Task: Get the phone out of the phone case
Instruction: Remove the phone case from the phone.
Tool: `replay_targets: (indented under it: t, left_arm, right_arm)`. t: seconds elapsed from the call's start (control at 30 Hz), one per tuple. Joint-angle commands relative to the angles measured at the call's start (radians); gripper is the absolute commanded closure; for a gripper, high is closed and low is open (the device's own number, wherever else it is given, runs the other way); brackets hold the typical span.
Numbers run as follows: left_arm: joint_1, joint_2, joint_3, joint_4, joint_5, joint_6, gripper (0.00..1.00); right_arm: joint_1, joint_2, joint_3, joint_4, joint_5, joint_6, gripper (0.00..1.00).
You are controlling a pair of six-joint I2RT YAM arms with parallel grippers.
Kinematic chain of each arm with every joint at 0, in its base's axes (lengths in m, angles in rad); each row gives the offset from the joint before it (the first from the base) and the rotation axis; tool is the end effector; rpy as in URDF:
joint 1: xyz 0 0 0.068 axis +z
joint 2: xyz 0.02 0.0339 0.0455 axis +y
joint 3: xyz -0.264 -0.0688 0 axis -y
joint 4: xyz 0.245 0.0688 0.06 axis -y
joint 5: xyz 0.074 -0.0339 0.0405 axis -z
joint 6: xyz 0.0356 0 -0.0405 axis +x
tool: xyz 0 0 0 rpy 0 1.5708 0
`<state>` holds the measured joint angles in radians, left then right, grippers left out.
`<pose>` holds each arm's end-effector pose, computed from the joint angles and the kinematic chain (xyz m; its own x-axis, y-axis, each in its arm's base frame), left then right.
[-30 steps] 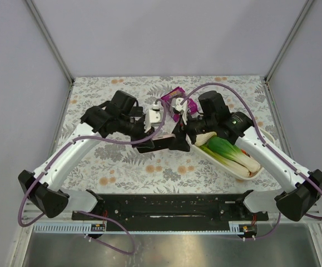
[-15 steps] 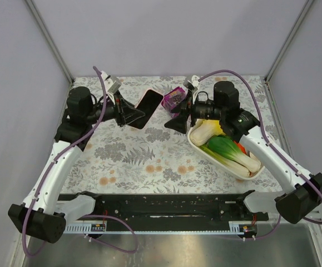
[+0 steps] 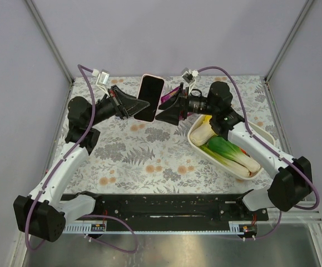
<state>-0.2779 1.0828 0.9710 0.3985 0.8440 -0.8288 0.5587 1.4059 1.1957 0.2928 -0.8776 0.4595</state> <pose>0.2235 -0.0914 0.4066 -0.4587 -0.3785 -0.8040 0.7894 0.2417 -0.5642 0.2612 0.1956 0.3895 -0.3758 0.0993 -0.9214 -0.9172 0.1020 0.3851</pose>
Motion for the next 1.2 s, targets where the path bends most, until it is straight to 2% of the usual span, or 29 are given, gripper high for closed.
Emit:
replay_targets:
  t: [0.0, 0.17, 0.33, 0.43, 0.6, 0.7, 0.83, 0.97, 1.07, 1.17]
  left_arm:
    - [-0.024, -0.001, 0.008, 0.206, -0.052, -0.087, 1.0]
    - [-0.041, 0.015, -0.005, 0.212, -0.091, -0.082, 1.0]
    - [-0.046, 0.014, -0.02, 0.235, -0.1, -0.081, 1.0]
    - [-0.047, 0.012, -0.037, 0.258, -0.111, -0.089, 1.0]
    - [-0.049, 0.002, -0.054, 0.276, -0.1, -0.081, 1.0]
    - [-0.049, -0.011, -0.063, 0.273, -0.079, -0.047, 0.99]
    - [-0.049, -0.023, -0.035, 0.188, -0.01, 0.045, 0.65]
    - [-0.056, -0.018, 0.027, 0.067, 0.032, 0.152, 0.48]
    - [-0.07, -0.006, 0.08, -0.035, 0.053, 0.23, 0.43]
    - [-0.101, 0.005, 0.121, -0.154, 0.064, 0.324, 0.42]
  right_arm:
    - [0.01, 0.013, 0.016, 0.184, -0.047, 0.119, 0.14]
    - [0.032, 0.034, 0.027, 0.186, -0.058, 0.122, 0.21]
    - [0.046, 0.059, 0.028, 0.226, -0.077, 0.154, 0.35]
    - [0.055, 0.073, 0.036, 0.226, -0.086, 0.157, 0.55]
    - [0.067, 0.085, 0.042, 0.212, -0.104, 0.148, 0.98]
    - [0.066, 0.071, 0.056, 0.102, -0.115, 0.072, 1.0]
    - [0.07, 0.039, 0.096, -0.125, -0.135, -0.111, 1.0]
    - [0.096, -0.005, 0.082, -0.265, -0.142, -0.246, 1.0]
    - [0.112, -0.025, 0.068, -0.351, -0.143, -0.321, 1.0]
    - [0.127, -0.038, 0.077, -0.458, -0.13, -0.43, 1.0]
